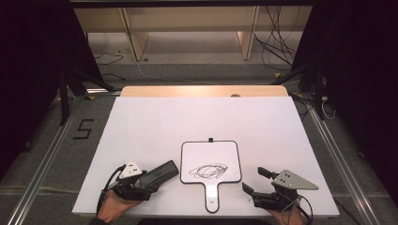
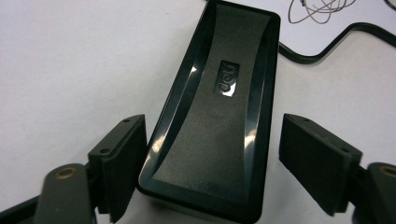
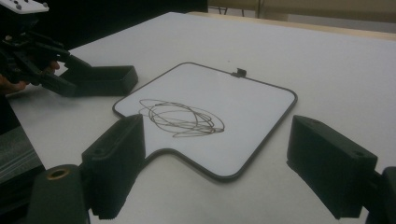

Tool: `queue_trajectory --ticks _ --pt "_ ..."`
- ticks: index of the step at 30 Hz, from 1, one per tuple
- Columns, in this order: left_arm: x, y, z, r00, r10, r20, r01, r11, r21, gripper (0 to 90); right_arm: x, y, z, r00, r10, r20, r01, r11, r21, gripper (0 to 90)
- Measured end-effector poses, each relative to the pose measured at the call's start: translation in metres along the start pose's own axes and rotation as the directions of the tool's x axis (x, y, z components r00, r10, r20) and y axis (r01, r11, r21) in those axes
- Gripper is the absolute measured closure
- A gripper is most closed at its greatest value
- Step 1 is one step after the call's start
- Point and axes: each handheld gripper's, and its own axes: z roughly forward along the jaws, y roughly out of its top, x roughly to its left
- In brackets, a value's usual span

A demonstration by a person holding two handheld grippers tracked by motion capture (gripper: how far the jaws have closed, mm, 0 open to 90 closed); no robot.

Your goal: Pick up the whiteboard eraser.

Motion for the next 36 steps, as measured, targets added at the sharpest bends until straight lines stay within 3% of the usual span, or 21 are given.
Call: queue_trajectory --ticks 11,13,14,18,22,36 --pt "0.0017 0.0007 0.0021 0.9998 0.017 -0.004 -0.017 0.9998 0.006 30.9 0.0002 -0.0001 0.0007 1.0000 0.004 -0.002 -0.004 1.000 0.005 20.5" --pt "0.0020 0.0005 0.0015 0.9995 0.031 0.003 -0.032 0.9994 0.011 31.8 0.0002 0.0000 0.0007 1.0000 0.004 -0.002 -0.004 1.000 0.006 20.5" --pt "0.0015 0.0001 0.0008 0.9990 0.043 0.012 -0.043 0.9990 0.008 38.9 0.0001 0.0000 0.0007 1.0000 0.003 -0.002 -0.003 1.000 0.006 20.6" --pt "-0.0029 0.0019 0.0016 0.9949 0.100 0.002 -0.101 0.9948 0.016 39.7 0.0000 0.0000 0.0010 1.0000 0.004 -0.002 -0.004 1.000 0.007 20.7" --pt "-0.0042 0.0031 0.0010 0.9941 0.109 -0.003 -0.109 0.9940 0.011 40.0 -0.0001 0.0000 0.0010 1.0000 0.005 -0.003 -0.005 1.000 0.008 20.8" --pt "-0.0040 0.0089 -0.0033 0.9980 0.062 0.011 -0.062 0.9979 -0.021 40.5 -0.0015 -0.0003 0.0006 0.9999 0.014 -0.003 -0.014 1.000 0.009 21.0"
